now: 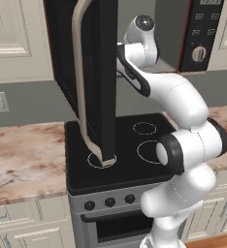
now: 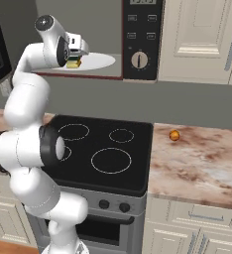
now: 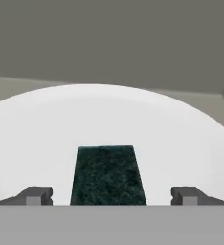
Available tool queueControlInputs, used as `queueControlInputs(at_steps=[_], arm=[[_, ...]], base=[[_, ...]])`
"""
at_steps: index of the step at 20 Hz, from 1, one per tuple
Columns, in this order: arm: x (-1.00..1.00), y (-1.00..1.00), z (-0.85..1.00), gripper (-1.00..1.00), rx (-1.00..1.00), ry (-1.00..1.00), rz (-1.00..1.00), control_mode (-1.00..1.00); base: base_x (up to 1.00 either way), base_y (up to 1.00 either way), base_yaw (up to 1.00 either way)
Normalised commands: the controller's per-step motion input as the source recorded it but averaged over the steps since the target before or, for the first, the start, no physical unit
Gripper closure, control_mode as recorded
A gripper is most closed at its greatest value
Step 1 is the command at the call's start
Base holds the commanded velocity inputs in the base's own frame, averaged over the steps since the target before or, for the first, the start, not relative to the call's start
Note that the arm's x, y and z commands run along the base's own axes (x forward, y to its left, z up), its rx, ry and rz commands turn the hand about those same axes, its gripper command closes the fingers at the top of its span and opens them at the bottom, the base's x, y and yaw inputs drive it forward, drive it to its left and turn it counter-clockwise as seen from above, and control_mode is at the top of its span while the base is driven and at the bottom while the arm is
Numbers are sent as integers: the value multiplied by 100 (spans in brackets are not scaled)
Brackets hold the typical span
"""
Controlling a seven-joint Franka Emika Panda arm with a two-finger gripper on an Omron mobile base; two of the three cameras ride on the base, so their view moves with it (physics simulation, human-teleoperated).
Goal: Place the sponge inside the microwave to prepare for sanitizing.
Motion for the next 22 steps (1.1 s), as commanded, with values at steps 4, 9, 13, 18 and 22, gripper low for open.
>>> queueControlInputs(at_steps=[4, 9, 13, 18, 22], arm=[[-36, 0, 38, -100, 1, 0, -4, -100], [-59, -19, 9, -100, 0, 0, -6, -100], [-97, -27, 9, -100, 1, 0, -6, -100], [-100, -29, 7, -100, 4, -3, -5, -100], [-100, -17, 3, -100, 6, -3, -1, -100]], base=[[0, 0, 0], [0, 0, 0], [0, 0, 0], [0, 0, 0], [0, 0, 0]])
